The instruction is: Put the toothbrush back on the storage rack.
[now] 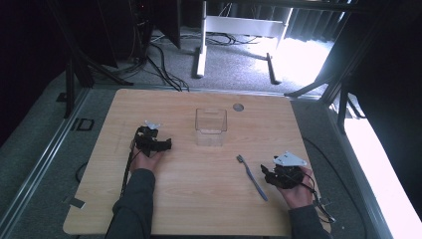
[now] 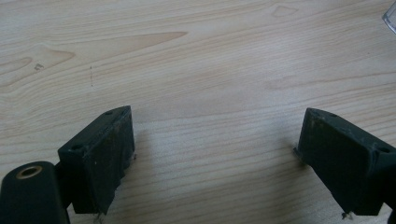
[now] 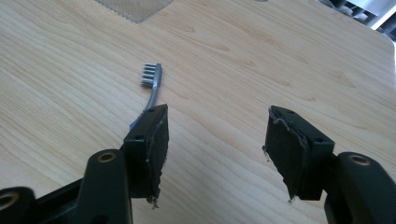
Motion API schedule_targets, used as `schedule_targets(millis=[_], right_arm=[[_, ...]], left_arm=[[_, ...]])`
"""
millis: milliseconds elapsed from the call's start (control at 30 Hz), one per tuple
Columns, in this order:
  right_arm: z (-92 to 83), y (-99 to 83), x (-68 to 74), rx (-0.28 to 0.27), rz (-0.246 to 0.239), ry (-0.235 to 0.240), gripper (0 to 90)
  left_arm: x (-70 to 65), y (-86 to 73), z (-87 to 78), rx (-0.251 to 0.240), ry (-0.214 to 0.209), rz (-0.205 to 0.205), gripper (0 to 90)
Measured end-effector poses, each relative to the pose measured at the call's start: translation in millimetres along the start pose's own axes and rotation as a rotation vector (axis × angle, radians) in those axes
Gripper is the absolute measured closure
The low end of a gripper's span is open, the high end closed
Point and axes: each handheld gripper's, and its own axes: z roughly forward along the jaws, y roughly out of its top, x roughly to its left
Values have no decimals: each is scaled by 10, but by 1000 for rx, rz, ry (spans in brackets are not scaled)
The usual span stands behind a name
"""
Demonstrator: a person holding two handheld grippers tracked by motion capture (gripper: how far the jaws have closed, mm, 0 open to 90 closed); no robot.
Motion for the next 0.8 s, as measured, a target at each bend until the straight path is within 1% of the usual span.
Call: schedule_targets(millis=[100, 200, 233, 367, 400, 467, 633, 733, 800], right_arm=[[-70, 45, 50, -1, 15, -12, 423], [-113, 79, 69, -9, 12, -27, 428], [-154, 122, 88, -8, 38, -33, 431], [-180, 162, 104, -1, 57, -30, 434], [-188, 206, 131, 13, 74, -32, 454], [-186, 235, 155, 32, 96, -14, 470], [-199, 273, 221, 45, 80, 13, 516], [-196, 299, 226, 67, 96, 47, 558], [-200, 321, 225, 74, 95, 61, 589]], left_arm=[[-2, 0, 0, 0, 2, -1, 111], [-2, 0, 0, 0, 2, -2, 111], [-3, 0, 0, -1, 4, -3, 112], [-2, 0, 1, -1, 4, -4, 113], [-3, 0, 1, -1, 4, -4, 113], [-3, 0, 0, -1, 4, -4, 113], [-3, 0, 0, -1, 4, -4, 113], [-3, 0, 0, -1, 4, -4, 113], [-3, 0, 0, -1, 4, -4, 113]])
